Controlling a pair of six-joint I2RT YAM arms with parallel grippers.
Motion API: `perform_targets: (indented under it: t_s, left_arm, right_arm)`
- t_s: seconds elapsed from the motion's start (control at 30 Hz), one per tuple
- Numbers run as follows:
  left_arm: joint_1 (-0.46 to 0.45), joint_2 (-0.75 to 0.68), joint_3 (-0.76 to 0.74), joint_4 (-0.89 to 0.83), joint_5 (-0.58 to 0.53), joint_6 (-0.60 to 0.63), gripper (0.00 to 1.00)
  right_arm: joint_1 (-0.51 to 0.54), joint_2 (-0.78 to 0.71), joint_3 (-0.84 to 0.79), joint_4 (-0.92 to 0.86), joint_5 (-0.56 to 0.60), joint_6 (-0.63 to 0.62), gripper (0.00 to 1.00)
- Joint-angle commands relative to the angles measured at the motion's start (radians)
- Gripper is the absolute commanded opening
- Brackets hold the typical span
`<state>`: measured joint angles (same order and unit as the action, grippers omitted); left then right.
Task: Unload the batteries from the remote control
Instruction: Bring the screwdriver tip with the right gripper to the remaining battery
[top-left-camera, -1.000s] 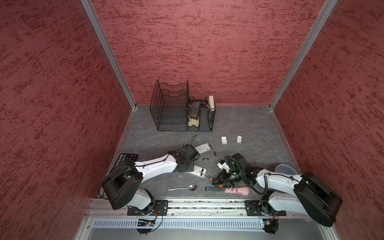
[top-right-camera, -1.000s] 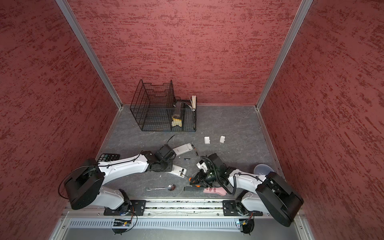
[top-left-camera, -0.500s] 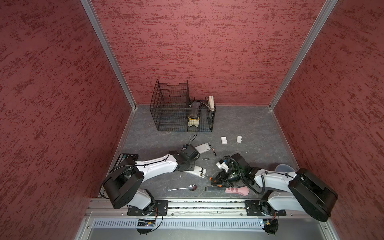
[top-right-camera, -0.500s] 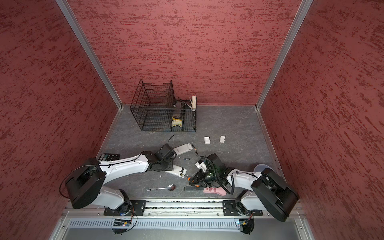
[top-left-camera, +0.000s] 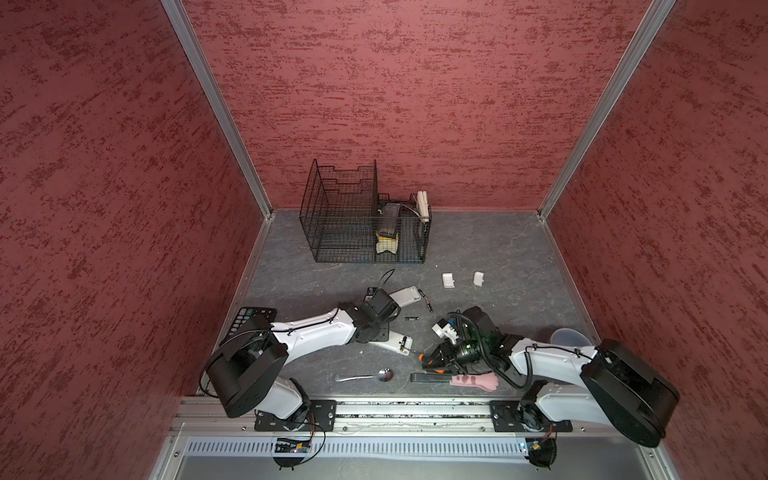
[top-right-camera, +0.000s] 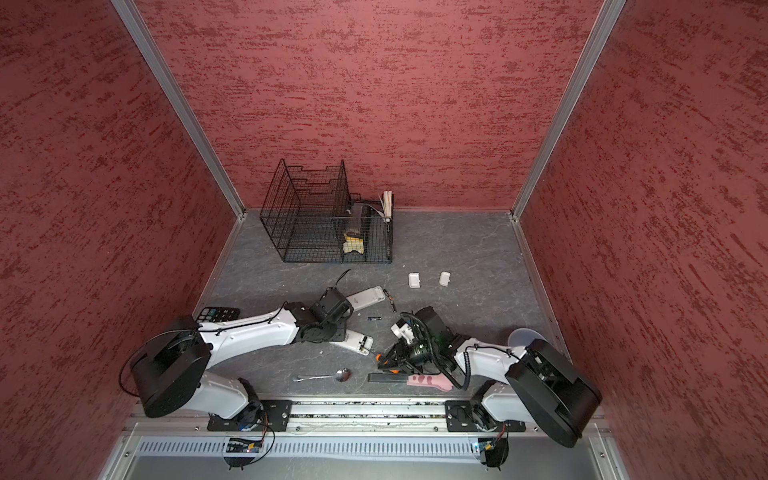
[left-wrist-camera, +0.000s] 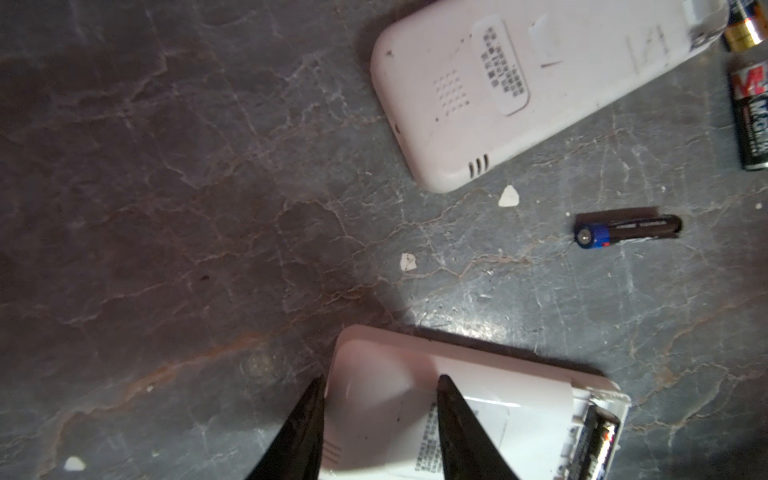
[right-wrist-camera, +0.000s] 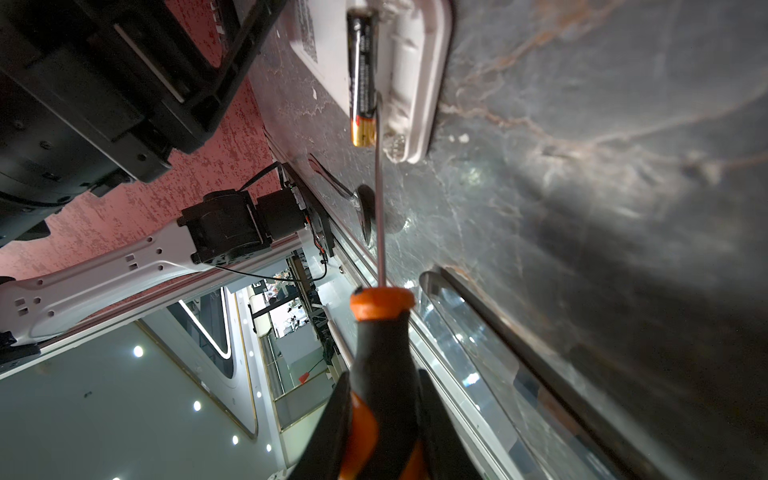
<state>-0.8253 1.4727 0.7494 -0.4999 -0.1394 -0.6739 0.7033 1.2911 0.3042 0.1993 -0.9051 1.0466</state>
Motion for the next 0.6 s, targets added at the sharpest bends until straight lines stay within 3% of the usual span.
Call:
perform_targets:
  t_s: [0.0, 0.57]
  left_arm:
    - [-0.012, 0.030, -0.039, -0.023, 0.027, 0.000, 0.43]
    - [-0.020, 0.026, -0.053, -0.011, 0.029, -0.009, 0.43]
  right_arm:
    - [-0.005, -0.017, 0.054, 0.013, -0.020, -0.028, 0.00]
    - [-0.004, -0.015, 0.123, -0.081, -0.032, -0.068, 0.00]
